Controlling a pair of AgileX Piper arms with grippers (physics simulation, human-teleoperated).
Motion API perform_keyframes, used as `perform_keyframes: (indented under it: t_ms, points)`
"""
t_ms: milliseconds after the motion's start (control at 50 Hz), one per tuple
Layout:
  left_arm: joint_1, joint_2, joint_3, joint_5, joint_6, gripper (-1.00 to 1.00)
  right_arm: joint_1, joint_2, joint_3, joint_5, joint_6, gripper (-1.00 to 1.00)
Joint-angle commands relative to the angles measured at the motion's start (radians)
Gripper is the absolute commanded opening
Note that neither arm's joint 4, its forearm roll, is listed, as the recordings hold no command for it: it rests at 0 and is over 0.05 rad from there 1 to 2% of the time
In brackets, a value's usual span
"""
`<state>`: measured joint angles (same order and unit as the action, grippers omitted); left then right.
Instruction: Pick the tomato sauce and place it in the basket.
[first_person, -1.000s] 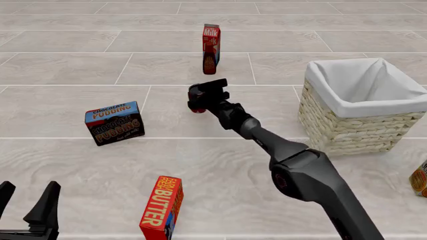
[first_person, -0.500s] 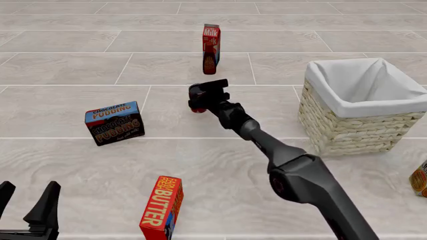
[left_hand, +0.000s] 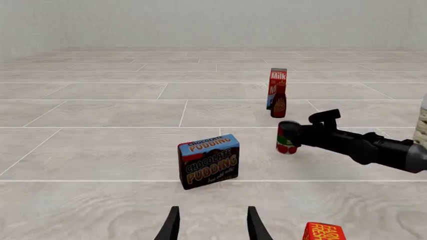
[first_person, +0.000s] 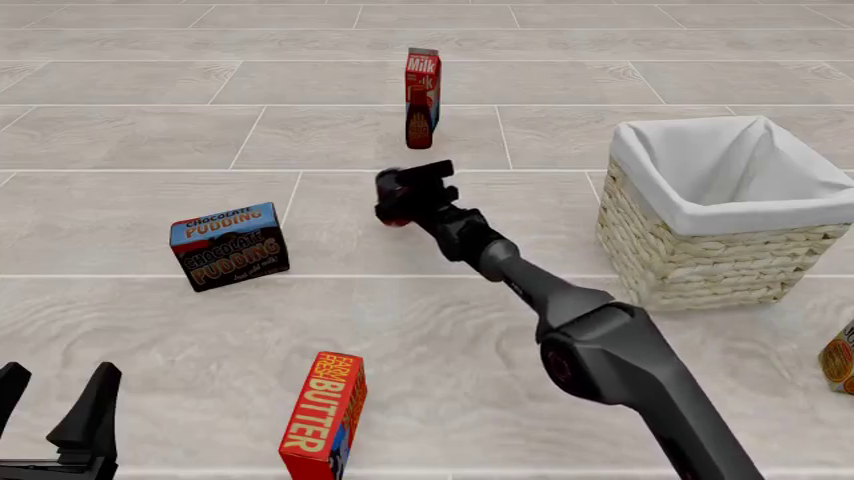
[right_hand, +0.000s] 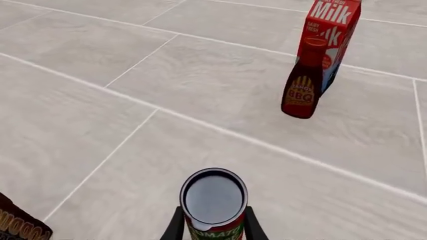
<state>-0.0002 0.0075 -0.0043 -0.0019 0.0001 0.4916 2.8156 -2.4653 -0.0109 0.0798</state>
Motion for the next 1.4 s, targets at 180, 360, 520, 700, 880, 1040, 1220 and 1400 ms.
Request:
perform_keyframes:
  t_ms: [180, 360, 520, 700, 880, 1040, 1220, 1400]
  points:
    - [0.0, 0.0, 0.0, 0.0, 0.0, 1.0, 0.029, -0.149, 0.238, -0.112, 0.005, -1.0]
    - [0.0, 0.0, 0.0, 0.0, 0.0, 1.0, 0.029, -0.199, 0.304, -0.144, -0.005, -1.0]
    - [0.0, 0.0, 0.0, 0.0, 0.0, 1.0, 0.028, -0.245, 0.352, -0.162, -0.016, -1.0]
    - [0.0, 0.0, 0.0, 0.0, 0.0, 1.0, 0.036, -0.326, 0.45, -0.204, -0.021, -1.0]
    - [0.0, 0.0, 0.0, 0.0, 0.0, 1.0, 0.043, -0.415, 0.558, -0.248, -0.028, -1.0]
    - [0.0, 0.0, 0.0, 0.0, 0.0, 1.0, 0.044, -0.467, 0.622, -0.271, -0.035, -1.0]
    - [0.0, 0.0, 0.0, 0.0, 0.0, 1.0, 0.042, -0.546, 0.716, -0.303, -0.036, -1.0]
    - [0.0, 0.0, 0.0, 0.0, 0.0, 1.0, 0.048, -0.641, 0.833, -0.345, -0.039, -1.0]
